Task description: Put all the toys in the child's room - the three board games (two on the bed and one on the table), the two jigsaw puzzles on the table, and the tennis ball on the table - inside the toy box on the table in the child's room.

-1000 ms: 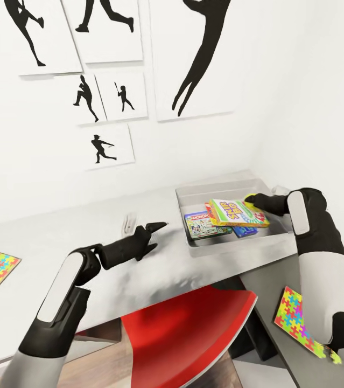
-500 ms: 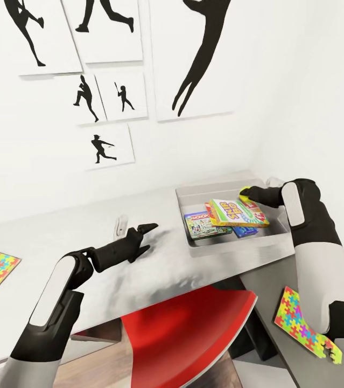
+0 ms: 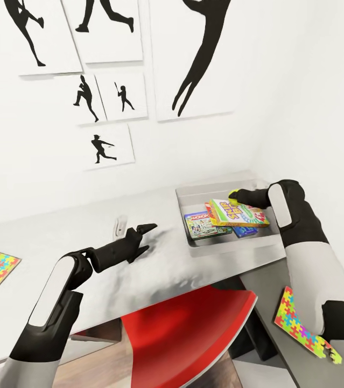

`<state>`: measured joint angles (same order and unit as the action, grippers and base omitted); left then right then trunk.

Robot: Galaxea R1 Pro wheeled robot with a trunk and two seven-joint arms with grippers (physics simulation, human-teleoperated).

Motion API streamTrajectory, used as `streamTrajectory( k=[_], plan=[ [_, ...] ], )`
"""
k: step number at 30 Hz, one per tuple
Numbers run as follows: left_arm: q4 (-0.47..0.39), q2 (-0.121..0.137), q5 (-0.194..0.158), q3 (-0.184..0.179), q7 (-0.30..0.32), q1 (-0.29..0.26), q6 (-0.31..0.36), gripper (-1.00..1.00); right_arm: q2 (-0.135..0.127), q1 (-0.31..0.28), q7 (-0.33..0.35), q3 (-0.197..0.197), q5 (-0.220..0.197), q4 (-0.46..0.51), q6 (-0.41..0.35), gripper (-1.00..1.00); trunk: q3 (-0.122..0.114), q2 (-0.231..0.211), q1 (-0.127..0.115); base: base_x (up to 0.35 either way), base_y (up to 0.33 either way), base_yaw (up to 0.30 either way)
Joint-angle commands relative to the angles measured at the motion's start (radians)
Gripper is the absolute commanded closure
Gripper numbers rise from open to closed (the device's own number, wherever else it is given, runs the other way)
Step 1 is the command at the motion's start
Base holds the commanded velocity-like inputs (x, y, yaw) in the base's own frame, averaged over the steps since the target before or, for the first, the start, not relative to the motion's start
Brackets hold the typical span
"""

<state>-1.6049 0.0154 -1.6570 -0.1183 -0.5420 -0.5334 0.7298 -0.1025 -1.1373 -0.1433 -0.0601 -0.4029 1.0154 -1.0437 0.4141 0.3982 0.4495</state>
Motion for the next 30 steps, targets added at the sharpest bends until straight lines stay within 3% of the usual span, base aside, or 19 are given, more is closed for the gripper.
streamTrajectory(
  k=[1,15,20,25,30],
  plan=[
    [-0.001,0.001,-0.011,-0.001,-0.01,-0.001,-0.001,-1.0,0.0,-0.001,-0.012,0.0,-0.013,0.001,-0.004,1.0,0.002,0.002,0.001,0.0,0.0,0.0],
    [-0.001,0.004,-0.01,0.0,-0.012,-0.001,-0.002,-1.0,-0.012,0.012,0.01,0.03,-0.018,0.005,-0.004,1.0,0.002,0.002,0.001,0.0,0.0,0.0],
    [-0.001,0.005,-0.009,0.0,-0.014,-0.001,-0.003,-1.0,-0.019,0.015,0.082,0.033,-0.022,0.009,-0.004,1.0,0.002,0.002,0.001,0.0,0.0,0.0],
    [-0.001,0.005,-0.009,0.0,-0.014,-0.001,-0.003,-1.0,-0.043,0.017,0.173,0.039,-0.024,0.011,-0.004,1.0,0.002,0.002,0.001,0.0,0.0,0.0],
    [-0.001,0.005,-0.007,0.001,-0.016,-0.001,-0.003,-1.0,-0.084,0.018,0.254,0.11,-0.026,0.011,-0.004,1.0,0.002,0.002,0.001,0.0,0.0,0.0]
  ],
)
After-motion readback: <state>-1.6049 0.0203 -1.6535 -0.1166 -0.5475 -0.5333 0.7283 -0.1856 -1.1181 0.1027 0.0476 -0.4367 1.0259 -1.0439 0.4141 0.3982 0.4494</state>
